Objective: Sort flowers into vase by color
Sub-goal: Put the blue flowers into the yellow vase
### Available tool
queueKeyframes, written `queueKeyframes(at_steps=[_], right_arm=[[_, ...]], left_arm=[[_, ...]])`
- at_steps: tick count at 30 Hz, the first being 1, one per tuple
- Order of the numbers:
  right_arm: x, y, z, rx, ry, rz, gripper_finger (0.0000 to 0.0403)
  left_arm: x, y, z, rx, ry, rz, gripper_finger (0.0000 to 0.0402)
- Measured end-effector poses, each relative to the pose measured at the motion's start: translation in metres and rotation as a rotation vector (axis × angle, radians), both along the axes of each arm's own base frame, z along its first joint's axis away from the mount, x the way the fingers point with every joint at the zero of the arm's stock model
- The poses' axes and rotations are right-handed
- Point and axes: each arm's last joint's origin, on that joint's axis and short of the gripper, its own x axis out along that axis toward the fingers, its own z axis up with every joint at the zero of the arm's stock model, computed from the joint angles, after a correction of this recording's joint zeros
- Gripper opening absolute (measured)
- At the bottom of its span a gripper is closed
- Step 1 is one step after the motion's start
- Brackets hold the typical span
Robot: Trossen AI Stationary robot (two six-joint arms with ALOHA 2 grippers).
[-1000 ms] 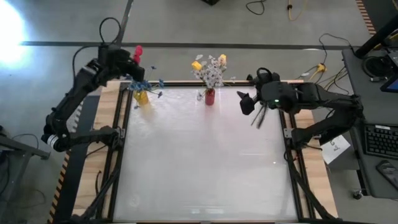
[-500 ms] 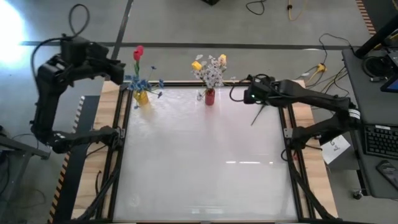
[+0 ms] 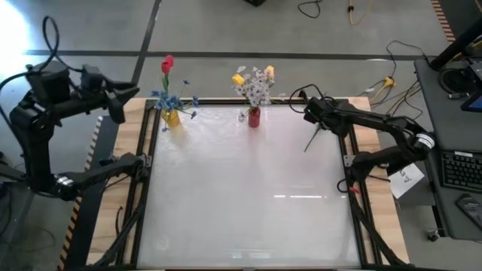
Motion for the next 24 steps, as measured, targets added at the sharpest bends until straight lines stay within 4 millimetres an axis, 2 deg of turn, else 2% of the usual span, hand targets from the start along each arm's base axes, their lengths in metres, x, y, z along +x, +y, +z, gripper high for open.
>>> queueKeyframes(at_steps=[6,14,19,24], right_arm=[[0.009,-0.021,-0.026,-0.001,0.006,-0.02,0.0268],[0.01,-0.034,-0.063,0.097,0.104,-0.082,0.0211],[0.014,-0.038,-0.07,0.084,0.106,-0.085,0.0165],[0.014,-0.039,-0.068,0.054,0.097,-0.098,0.0098]], left_arm=[[0.0,-0.006,0.001,0.037,-0.037,-0.094,0.0107],[0.0,-0.007,-0.003,0.052,-0.009,-0.134,0.0107],[0.002,-0.008,-0.01,0.064,-0.021,-0.217,0.0107],[0.006,-0.003,-0.022,0.064,-0.013,-0.274,0.0107]])
